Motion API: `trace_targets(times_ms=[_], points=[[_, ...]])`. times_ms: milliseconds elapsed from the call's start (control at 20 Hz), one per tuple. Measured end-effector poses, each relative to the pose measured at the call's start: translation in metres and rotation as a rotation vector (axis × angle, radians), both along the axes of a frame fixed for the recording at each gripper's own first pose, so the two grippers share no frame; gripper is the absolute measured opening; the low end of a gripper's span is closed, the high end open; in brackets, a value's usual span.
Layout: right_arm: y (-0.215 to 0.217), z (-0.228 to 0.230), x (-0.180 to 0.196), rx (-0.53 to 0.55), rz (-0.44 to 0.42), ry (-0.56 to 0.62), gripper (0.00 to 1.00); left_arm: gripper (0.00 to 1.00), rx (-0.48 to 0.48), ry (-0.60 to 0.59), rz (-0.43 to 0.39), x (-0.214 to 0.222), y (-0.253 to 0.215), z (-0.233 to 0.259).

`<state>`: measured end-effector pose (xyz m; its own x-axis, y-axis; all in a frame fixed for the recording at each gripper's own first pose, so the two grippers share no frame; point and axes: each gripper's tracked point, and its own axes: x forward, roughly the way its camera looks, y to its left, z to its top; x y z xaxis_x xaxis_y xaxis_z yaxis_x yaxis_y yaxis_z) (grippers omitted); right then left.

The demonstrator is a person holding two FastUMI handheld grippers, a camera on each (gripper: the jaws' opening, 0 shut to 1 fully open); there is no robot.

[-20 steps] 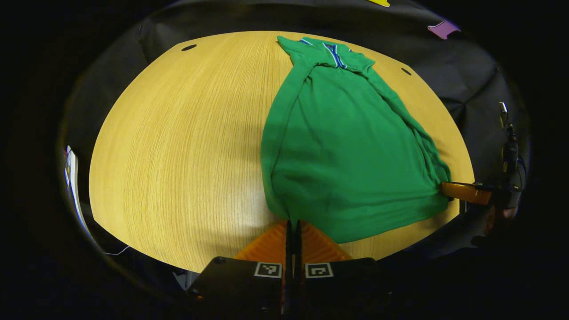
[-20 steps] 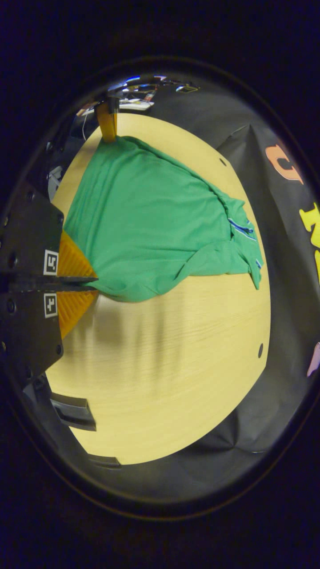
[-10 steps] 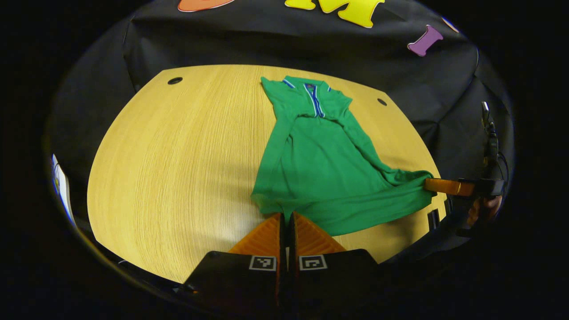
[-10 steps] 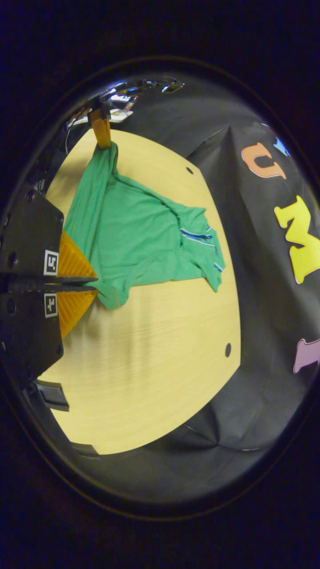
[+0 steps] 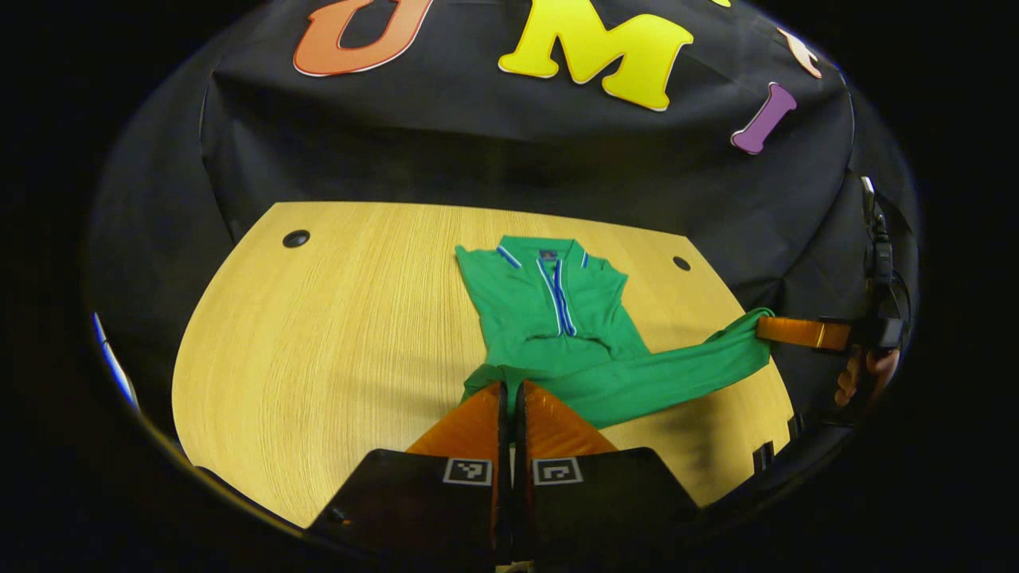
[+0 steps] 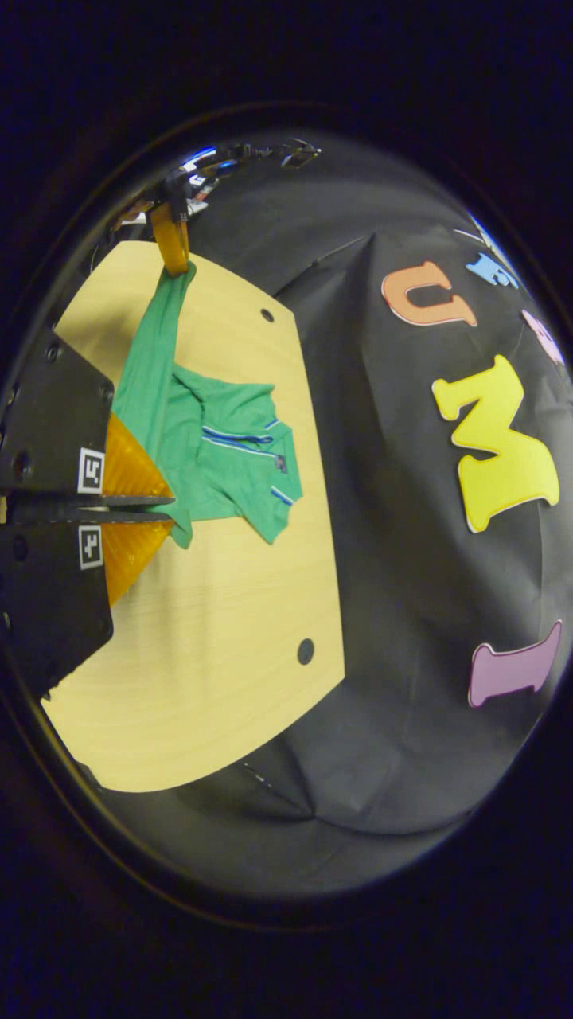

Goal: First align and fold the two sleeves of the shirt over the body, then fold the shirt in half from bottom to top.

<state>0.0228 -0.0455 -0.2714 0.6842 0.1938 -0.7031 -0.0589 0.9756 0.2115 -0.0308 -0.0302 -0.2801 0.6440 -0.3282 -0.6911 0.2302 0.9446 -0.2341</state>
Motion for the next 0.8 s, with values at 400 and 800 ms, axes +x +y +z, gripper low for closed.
trace_targets(times_ms=[400,800], points=[[0.011,0.036,0.093,-0.013,0.027,-0.098,0.00,0.06,-0.002,-0.127,-0.009,0.099,-0.009,0.032],[0.023,0.038,0.185,-0.024,0.046,-0.155,0.00,0.06,-0.013,-0.186,0.008,0.184,-0.020,0.030]])
